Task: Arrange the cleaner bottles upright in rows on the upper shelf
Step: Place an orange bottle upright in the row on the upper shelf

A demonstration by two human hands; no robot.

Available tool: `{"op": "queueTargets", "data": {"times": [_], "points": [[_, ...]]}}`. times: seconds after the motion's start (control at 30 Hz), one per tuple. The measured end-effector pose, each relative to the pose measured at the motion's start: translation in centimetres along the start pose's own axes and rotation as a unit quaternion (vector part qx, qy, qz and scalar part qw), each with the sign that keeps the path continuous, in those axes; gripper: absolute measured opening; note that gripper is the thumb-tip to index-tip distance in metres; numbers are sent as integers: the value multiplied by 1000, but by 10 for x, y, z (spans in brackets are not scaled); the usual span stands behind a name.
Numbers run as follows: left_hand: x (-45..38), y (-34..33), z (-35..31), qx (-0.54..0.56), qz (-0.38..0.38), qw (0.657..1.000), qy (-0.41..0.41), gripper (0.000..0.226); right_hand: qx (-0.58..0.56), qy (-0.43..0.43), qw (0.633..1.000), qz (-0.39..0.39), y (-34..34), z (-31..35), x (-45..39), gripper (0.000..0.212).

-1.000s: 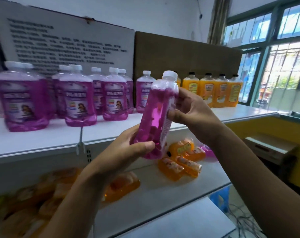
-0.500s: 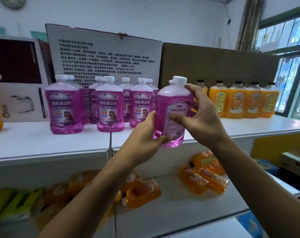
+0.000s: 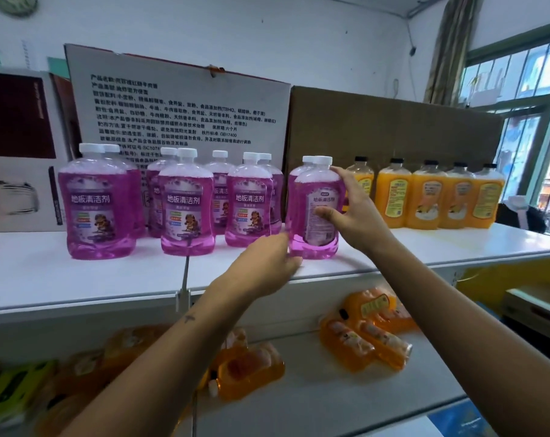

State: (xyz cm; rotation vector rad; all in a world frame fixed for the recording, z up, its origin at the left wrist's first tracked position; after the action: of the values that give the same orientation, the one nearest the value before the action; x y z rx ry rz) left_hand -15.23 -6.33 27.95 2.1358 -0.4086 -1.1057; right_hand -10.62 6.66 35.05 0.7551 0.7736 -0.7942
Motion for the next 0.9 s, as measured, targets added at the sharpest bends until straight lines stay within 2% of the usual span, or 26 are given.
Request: {"op": "queueTargets", "data": {"times": [0.07,0.33,0.57,0.7,0.9], "points": [[0,-1,1,0,-7,1000,-2,23,9,-14,1000,19,-10,-9,-9,74],[2,0,8,-33,-11,999,-4,34,-26,-69,995,69,-44,-36,-27,78],[6,8,8,-36,-15,999,14,30,-44,-25,995,91,-47,-36,-35,74],[6,8,11,-30,-19,998,56,28,-58,1,993,106,-48,-34,-37,74],[-5,3,1,-68,-81,989,105,23,-110,31,986,119,-58,-39,-43,78]]}}
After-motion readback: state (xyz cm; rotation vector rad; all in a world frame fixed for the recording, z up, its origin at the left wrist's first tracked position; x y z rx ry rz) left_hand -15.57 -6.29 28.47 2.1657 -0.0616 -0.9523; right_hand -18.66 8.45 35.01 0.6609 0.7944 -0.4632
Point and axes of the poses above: each hand's wrist, its own x-axis away from the middle knuckle, its own y-axis out of the back of the hand, z = x × y, the point moved 10 cm from there along -x, towards the middle knuckle, and after that the axes turned 15 degrees about -z, right-handed, at the moved point
